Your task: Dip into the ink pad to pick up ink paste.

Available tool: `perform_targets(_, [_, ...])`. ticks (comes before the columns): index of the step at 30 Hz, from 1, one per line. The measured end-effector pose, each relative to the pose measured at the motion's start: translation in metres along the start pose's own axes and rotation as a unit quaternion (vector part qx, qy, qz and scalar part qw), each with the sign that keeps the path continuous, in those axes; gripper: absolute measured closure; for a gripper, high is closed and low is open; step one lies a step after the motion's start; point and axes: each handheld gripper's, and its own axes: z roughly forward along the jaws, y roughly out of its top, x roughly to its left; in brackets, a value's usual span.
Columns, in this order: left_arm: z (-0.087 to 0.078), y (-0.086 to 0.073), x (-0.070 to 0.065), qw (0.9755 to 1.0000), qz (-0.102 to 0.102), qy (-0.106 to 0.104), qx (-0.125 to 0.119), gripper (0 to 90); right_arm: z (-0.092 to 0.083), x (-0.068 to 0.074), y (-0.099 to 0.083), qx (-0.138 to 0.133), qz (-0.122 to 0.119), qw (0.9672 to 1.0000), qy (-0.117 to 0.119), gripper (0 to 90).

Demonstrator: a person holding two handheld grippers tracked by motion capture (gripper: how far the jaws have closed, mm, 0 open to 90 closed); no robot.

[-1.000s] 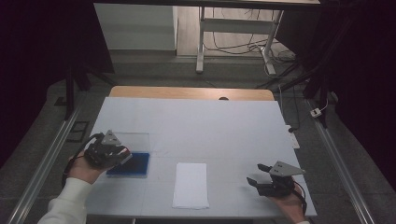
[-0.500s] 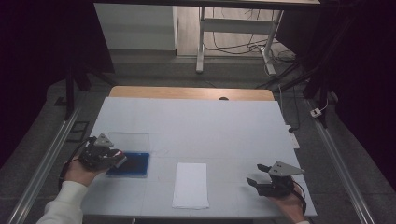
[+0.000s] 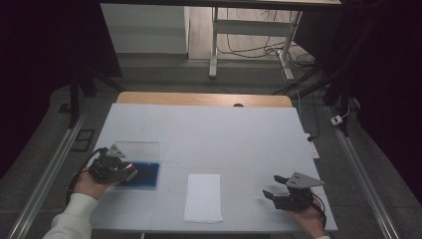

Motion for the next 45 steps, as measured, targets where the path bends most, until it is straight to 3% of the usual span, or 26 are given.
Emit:
perform_targets(14, [0.0047, 0.0043, -0.0021, 0.9997, 0.004, 0.006, 0.023, 71.3, 0.0016, 0.0022, 0.0014, -0.001, -0.001, 1.0000, 0.009, 29.8])
perform_targets(19, [0.0054, 0.0051, -0.0057, 0.9995, 0.010, 0.017, 0.026, 71.3, 0.0015, 0.0033, 0.0019, 0.001, -0.004, 1.0000, 0.007, 29.9])
perform_targets(45, [0.0066, 0.0018, -0.0095, 0.9994, 0.011, 0.028, 0.015, 71.3, 0.0032, 0.0041, 0.0022, 0.005, -0.006, 0.9999, 0.009, 29.9])
